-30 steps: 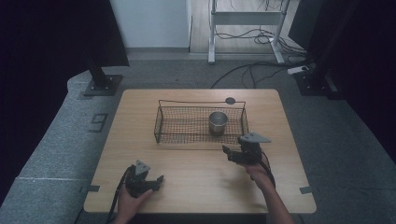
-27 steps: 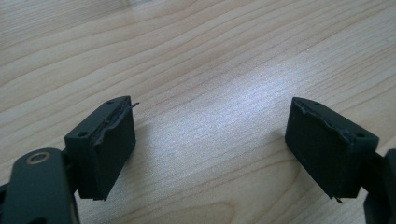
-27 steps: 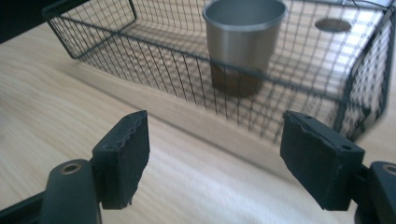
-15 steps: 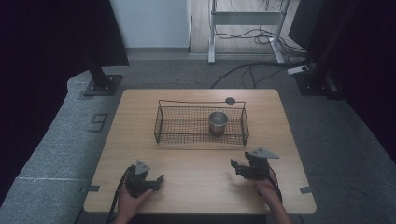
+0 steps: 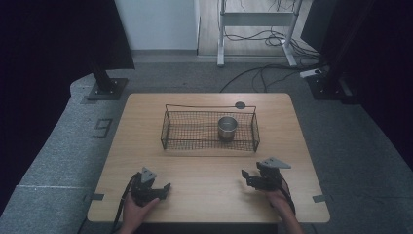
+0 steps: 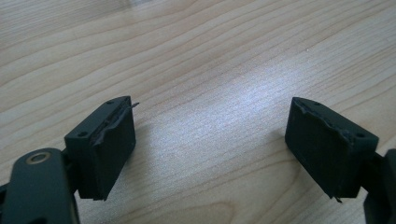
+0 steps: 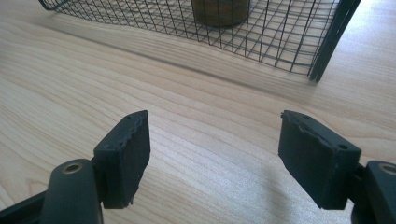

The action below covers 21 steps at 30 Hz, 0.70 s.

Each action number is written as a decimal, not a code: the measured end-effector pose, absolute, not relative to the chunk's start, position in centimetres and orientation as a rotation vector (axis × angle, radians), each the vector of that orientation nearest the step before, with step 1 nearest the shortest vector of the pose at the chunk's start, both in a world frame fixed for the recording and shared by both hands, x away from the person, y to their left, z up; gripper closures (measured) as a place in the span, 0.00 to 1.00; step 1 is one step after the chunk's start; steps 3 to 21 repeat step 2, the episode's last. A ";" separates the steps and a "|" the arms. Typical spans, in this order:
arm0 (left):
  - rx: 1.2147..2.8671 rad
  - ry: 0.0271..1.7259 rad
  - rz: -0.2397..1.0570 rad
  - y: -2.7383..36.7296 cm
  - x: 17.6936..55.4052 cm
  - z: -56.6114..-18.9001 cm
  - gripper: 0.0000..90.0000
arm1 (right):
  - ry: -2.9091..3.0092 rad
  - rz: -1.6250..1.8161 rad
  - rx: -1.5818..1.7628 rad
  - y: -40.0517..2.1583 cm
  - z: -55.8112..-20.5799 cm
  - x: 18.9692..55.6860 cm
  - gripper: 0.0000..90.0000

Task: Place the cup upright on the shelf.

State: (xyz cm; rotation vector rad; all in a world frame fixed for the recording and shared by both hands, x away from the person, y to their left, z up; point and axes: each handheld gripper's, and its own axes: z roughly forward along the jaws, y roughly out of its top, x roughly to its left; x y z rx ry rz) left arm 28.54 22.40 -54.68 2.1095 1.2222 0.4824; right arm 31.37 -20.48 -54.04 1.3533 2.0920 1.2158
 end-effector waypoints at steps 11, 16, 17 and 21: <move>2.109 1.222 0.481 22.4 28.5 -54.7 0.18 | 2.115 1.197 1.364 -20.4 -54.3 31.5 0.27; 2.109 1.222 0.481 22.4 28.5 -54.7 0.18 | 2.115 1.197 1.364 -20.4 -54.3 31.5 0.27; 2.109 1.222 0.481 22.4 28.5 -54.7 0.18 | 2.115 1.197 1.364 -20.4 -54.3 31.5 0.27; 2.109 1.222 0.481 22.4 28.5 -54.7 0.18 | 2.115 1.197 1.364 -20.4 -54.3 31.5 0.27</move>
